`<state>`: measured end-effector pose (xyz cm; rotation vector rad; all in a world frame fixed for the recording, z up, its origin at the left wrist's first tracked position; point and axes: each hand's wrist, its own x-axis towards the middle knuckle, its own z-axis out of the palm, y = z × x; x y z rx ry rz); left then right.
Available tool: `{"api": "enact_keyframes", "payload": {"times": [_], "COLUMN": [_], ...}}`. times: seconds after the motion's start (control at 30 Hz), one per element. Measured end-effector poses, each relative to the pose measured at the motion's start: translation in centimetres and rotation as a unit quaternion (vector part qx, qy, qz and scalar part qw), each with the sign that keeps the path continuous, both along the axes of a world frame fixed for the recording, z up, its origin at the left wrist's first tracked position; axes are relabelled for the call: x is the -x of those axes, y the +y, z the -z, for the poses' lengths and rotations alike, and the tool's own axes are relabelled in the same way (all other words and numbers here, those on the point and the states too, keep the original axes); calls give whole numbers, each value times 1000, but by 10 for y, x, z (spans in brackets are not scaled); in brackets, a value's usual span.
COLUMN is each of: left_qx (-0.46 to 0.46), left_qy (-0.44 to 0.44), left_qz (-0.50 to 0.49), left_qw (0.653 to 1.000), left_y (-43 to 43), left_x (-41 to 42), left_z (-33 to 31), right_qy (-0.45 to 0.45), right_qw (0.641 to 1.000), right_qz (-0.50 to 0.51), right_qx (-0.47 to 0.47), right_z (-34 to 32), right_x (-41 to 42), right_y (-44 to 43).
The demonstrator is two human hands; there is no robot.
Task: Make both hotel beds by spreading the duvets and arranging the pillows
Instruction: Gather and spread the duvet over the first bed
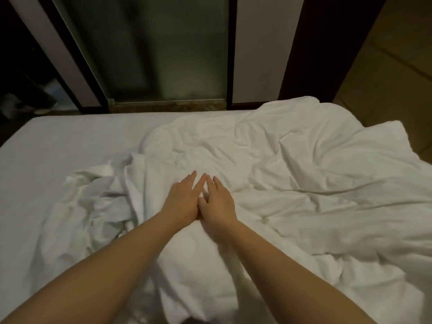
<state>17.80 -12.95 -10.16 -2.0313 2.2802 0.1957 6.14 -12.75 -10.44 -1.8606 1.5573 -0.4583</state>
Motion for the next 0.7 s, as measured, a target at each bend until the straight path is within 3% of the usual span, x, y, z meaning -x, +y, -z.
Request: {"api": "enact_keyframes", "payload": {"times": [0.23, 0.47, 0.57, 0.7], "left_qx": [40, -25, -19, 62], "left_qy": [-35, -11, -19, 11], "left_qz": [89, 10, -19, -61], "left_qw": [995, 1000, 999, 996], "left_y": [74, 144, 177, 215], "left_x": [-103, -196, -222, -247], "left_z": [-13, 8, 23, 40], "right_qy": [80, 98, 147, 157], "right_qw": [989, 984, 987, 983], "right_qz": [111, 63, 43, 93], "right_qx": [62, 135, 39, -21], "right_z": [-1, 7, 40, 74], "right_x": [-121, -182, -185, -201], "right_y": [87, 182, 221, 264]}}
